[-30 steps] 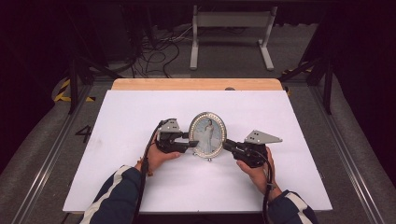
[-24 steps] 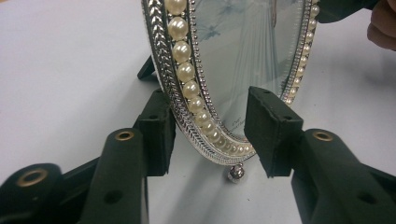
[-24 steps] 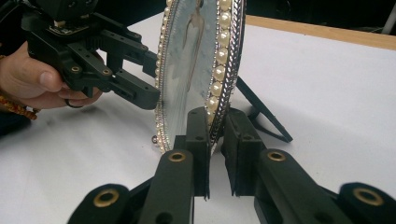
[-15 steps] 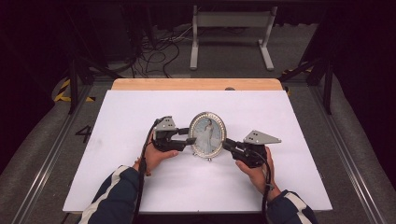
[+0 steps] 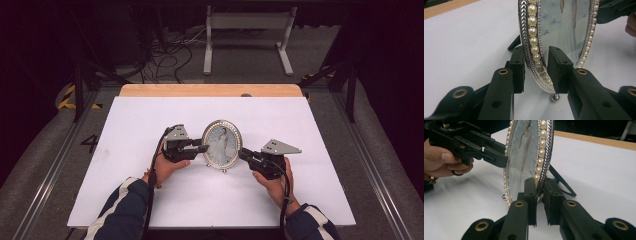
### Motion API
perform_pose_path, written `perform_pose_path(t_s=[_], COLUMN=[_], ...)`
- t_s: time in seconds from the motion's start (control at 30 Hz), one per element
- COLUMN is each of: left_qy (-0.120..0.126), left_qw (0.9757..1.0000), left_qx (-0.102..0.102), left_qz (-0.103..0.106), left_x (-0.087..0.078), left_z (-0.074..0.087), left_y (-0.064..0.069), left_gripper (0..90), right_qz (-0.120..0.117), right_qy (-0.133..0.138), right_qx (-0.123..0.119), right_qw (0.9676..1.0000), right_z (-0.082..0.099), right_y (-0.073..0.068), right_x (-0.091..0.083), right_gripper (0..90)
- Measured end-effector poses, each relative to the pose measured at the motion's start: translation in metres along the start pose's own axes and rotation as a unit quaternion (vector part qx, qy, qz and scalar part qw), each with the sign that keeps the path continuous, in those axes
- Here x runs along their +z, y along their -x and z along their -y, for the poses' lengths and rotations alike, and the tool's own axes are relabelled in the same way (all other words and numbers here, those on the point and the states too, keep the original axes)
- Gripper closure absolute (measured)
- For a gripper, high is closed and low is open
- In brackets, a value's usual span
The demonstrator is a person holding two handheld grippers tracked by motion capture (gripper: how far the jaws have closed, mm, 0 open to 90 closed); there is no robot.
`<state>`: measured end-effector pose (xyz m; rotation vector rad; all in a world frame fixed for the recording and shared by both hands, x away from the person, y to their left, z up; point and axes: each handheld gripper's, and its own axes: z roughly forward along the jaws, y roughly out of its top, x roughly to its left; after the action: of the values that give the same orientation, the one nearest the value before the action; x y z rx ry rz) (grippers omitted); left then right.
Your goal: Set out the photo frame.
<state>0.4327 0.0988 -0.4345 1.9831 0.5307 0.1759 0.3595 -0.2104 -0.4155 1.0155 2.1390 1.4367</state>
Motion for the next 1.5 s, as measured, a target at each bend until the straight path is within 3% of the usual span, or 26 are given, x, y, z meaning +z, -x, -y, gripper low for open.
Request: perform_pose_path(t_s=[0.83, 1.5], left_qy=[-0.021, -0.029], left_qw=[0.9995, 0.9993], left_qx=[0.021, 0.017], left_qz=[-0.015, -0.019], left_x=[-0.013, -0.017], left_z=[0.004, 0.006], left_y=[0.01, 0.016], left_gripper=[70.2, 70.4], right_qz=[-0.001, 0.002], right_qy=[-0.002, -0.003], right_qx=[0.001, -0.004], right_qw=[1.0, 1.0], right_z=[-0.004, -0.005], right_y=[0.005, 0.005], right_x=[0.009, 0.013], right_gripper=[80.3, 79.9])
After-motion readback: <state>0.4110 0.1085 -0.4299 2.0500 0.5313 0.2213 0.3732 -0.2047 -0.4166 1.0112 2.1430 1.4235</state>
